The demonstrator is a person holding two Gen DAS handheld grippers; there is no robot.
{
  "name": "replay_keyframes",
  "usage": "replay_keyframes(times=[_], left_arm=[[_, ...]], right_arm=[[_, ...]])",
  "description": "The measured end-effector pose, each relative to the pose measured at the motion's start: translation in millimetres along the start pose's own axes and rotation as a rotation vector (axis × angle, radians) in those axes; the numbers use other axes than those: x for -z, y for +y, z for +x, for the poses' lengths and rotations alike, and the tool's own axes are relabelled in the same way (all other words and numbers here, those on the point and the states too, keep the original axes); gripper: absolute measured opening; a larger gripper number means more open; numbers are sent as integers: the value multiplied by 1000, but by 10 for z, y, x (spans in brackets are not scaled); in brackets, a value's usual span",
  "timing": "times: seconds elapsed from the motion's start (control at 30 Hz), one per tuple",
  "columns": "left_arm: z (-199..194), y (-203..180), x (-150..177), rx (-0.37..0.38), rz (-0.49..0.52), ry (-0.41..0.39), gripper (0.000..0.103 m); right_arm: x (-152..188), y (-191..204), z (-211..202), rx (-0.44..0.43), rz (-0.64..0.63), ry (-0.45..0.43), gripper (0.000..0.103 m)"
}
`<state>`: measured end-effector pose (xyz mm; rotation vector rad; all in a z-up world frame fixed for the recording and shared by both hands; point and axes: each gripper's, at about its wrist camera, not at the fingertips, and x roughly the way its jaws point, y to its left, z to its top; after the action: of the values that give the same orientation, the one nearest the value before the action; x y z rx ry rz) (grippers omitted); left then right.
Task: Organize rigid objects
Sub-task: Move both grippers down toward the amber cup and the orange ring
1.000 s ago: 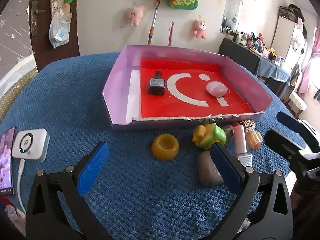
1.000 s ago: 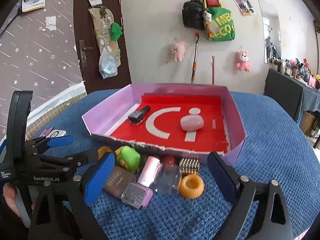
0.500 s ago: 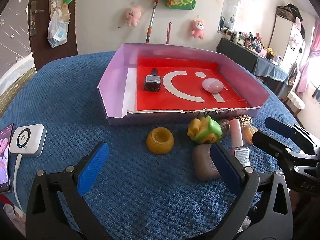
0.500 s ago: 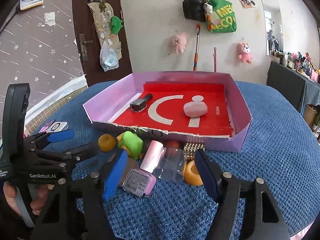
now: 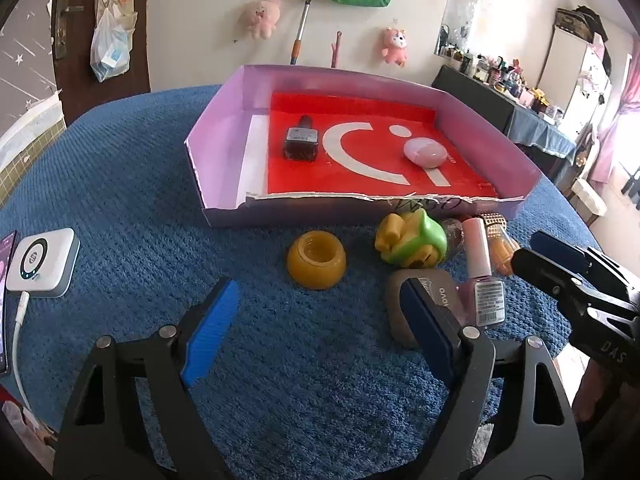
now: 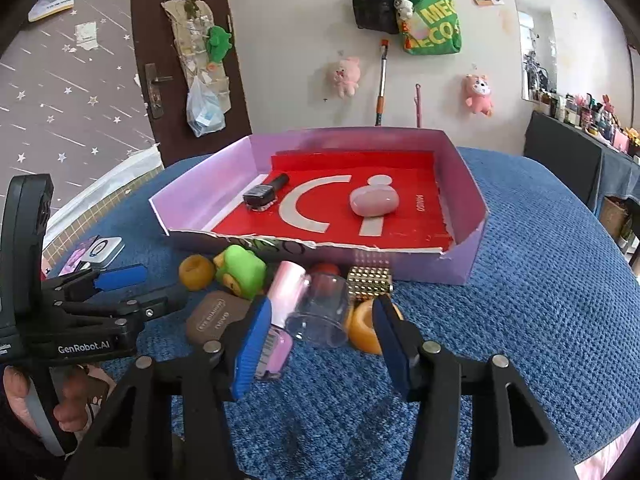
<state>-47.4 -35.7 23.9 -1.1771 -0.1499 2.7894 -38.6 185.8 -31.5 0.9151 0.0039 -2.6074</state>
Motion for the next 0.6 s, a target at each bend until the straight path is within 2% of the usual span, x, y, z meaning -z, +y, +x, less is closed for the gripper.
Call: replay_keyframes(times=[0.1,0.23,0.3,0.4,0.6], left_arm=[[21,35,3,-8,-11,2,81],[81,58,-8,-28,-12,13,72],[126,68,-10,-32,-15,25,71],[168,75,-5,-34,-15,35,71],[239,46,-32,-56,1,42,71]], right_arm=[[13,-68,13,21,15,6,52],[21,-150,10,32,41,-1,52],[19,-184,-25,46,50,-16,48],[28,-249,-89,63,63,-34,48],[99,-337,53,72,79,36,48]])
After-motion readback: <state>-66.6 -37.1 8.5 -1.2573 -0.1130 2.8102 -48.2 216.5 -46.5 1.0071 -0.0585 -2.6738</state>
